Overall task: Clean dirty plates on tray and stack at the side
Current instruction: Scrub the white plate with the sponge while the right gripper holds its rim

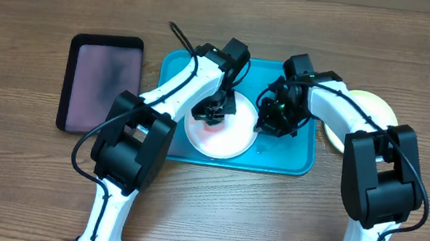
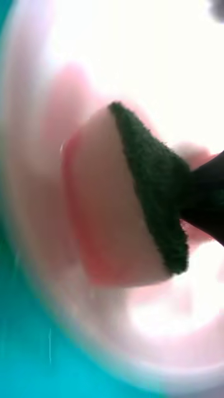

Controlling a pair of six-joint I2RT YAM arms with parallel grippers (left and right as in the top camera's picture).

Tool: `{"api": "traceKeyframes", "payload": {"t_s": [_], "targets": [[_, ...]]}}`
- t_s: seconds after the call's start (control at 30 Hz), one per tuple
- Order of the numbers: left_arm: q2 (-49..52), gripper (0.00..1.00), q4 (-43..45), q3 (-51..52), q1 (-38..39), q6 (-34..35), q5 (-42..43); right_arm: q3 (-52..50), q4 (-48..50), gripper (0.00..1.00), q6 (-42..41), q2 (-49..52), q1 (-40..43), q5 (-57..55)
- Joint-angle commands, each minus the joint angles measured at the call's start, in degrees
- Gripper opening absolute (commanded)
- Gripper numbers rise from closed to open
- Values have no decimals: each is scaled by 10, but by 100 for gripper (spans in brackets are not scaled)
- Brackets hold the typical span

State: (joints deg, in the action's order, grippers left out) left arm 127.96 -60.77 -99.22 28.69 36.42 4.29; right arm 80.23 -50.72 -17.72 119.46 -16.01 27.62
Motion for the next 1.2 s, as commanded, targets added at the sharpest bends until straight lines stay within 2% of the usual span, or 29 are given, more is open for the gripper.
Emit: {"api": "traceKeyframes", "payload": {"t_s": [0.0,0.1,0.23,0.37,0.43,0.5,0.57,0.67,0.77,0.87,1.03,1.1,1.17], "targets": [[17,4,19,-3,26,-174,191,-4,9,4,-2,-3,15,-4],[17,4,42,-3,30,-220,191,-4,9,4,-2,-3,20,-4],[17,4,94,-3,25,-191,115,-4,7,4,-3,-3,21,-3],[17,4,113,-3,19,-69,-45,-4,5,4,-2,-3,21,-3],[17,4,99,-3,15,42,-163,-4,4,4,-2,-3,21,-3],[17,4,81,-3,13,120,-237,-4,4,4,-2,-3,21,-3],[17,4,65,-3,13,162,-269,-4,4,4,-2,-3,21,-3],[17,4,36,-3,14,163,-250,-4,4,4,-2,-3,21,-3],[17,4,-17,-3,20,128,-147,-4,6,4,-2,-3,21,-4],[17,4,-50,-3,25,30,-28,-4,7,4,-2,-3,21,-3],[17,4,-53,-3,28,-174,185,-4,7,4,-2,-3,21,-3],[17,4,-42,-3,28,-211,218,-4,6,4,-2,-3,21,-3],[17,4,-20,-3,27,-216,217,-4,5,4,-2,-3,21,-3]]}}
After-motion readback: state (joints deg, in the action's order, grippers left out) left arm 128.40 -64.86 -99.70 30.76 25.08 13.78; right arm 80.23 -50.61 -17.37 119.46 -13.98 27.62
